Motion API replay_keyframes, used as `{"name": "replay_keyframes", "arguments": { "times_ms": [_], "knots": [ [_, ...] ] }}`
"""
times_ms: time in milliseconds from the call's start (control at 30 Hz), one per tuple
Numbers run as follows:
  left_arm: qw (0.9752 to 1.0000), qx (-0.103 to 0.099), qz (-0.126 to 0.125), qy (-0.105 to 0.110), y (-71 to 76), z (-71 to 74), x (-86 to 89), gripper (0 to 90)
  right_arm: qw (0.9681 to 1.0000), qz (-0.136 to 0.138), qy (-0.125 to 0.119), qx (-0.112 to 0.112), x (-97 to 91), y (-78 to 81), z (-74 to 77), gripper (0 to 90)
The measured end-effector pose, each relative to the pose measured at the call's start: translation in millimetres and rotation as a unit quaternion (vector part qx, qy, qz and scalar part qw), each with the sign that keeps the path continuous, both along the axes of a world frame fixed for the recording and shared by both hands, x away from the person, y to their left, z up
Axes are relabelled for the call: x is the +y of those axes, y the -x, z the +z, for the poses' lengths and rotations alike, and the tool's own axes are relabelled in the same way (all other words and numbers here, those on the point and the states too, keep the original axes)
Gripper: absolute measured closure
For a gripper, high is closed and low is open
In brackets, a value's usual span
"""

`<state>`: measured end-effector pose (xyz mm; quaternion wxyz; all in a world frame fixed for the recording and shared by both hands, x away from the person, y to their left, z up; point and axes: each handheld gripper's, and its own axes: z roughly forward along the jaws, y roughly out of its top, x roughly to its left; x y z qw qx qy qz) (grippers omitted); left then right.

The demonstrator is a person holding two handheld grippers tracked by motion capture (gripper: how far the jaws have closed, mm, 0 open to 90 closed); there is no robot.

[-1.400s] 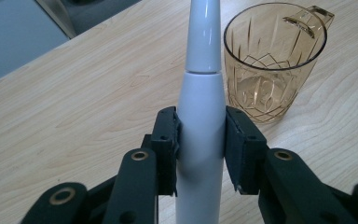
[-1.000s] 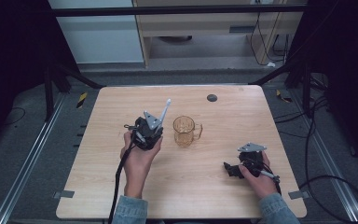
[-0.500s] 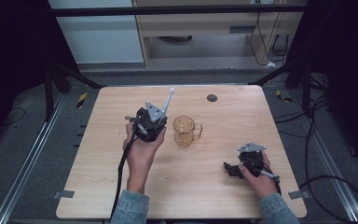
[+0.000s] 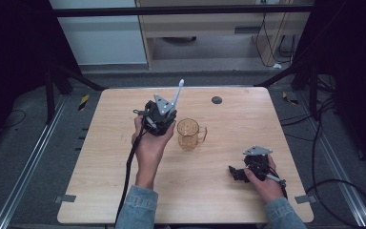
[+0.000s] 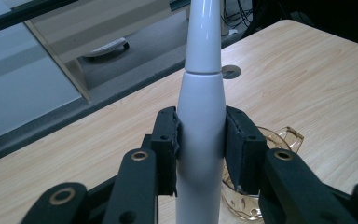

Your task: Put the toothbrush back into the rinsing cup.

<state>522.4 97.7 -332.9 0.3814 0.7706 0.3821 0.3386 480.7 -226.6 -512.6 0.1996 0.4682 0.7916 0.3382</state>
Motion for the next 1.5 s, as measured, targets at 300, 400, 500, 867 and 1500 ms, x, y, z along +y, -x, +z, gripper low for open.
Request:
{"name": "replay_keyframes", "arguments": {
  "times_ms": [300, 400, 500, 867, 1500],
  "knots": [
    [0.9999, -0.013, -0.001, 0.011, -3.6, 5.9, -8.0, 66.6, 1.0000, 0.001, 0.001, -0.001, -0.6, 0.4, -0.2, 0.4],
    [0.9997, -0.019, -0.001, 0.016, -5.1, 7.6, -9.9, 66.6, 1.0000, 0.002, 0.002, -0.002, -0.7, 0.6, -0.2, 0.4],
    [0.9996, -0.022, -0.001, 0.019, -6.2, 8.4, -11.8, 66.7, 1.0000, 0.002, 0.001, -0.001, -0.6, 0.5, -0.2, 0.3],
    [0.9989, -0.032, -0.010, 0.034, -15.7, 13.7, -22.4, 66.7, 1.0000, 0.001, 0.001, -0.001, -0.5, 0.4, -0.2, 0.3],
    [0.9968, -0.039, -0.014, 0.068, -21.5, 11.5, -28.3, 66.7, 1.0000, 0.002, 0.002, -0.001, -0.6, 0.3, -0.1, 0.3]
  ]
}}
